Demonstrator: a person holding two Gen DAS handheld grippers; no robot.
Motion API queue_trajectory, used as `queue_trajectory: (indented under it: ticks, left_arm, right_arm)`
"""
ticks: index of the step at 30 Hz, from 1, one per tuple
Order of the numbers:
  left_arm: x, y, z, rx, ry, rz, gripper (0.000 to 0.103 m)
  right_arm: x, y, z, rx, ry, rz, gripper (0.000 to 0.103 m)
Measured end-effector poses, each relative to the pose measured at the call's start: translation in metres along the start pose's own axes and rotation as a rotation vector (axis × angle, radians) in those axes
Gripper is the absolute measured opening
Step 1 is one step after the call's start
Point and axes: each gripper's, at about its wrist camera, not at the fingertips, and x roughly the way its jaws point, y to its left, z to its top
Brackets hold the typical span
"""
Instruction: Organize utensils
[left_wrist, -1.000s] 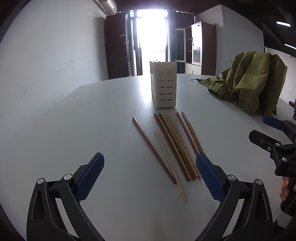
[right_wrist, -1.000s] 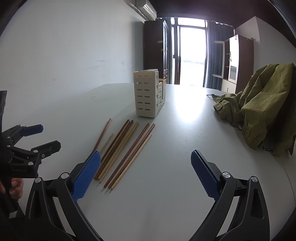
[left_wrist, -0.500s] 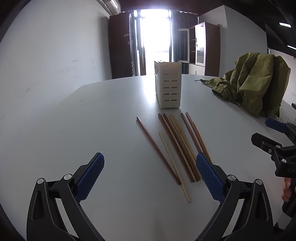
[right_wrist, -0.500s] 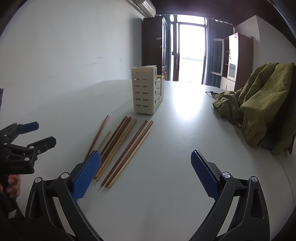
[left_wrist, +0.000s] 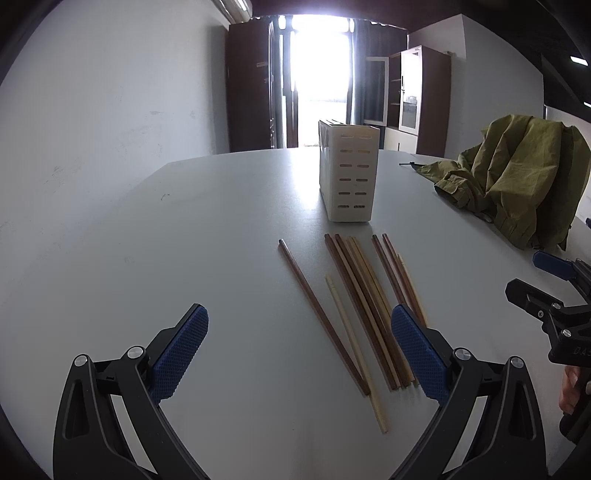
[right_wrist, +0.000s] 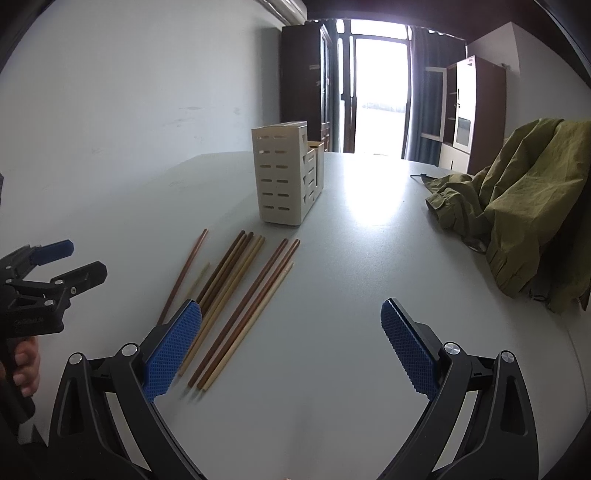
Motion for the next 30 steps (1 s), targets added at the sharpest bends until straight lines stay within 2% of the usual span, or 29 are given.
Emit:
queue_trajectory:
  ticks: [9, 14, 23, 30]
  left_arm:
    - [0.038, 0.018, 0.018, -0.043, 0.059, 0.038, 0.097]
    - [0.055, 0.023, 0.028, -0.053, 0.086, 0.035, 0.097]
    - [0.083, 0.024, 0.037, -0.031, 0.133, 0.038, 0.097]
    - [0.097, 0.025, 0.047, -0.014, 0.172, 0.051, 0.097]
  right_arm:
    - [0.031, -0.003, 0.022, -0.007, 0.082, -0.006, 0.099]
    - [0.049, -0.007, 0.029, -0.001, 0.122, -0.016, 0.099]
    - [0.071, -0.008, 0.037, 0.012, 0.205, -0.034, 0.099]
    - [0.099, -0.013, 0.047, 0.068, 0.285, -0.005, 0.099]
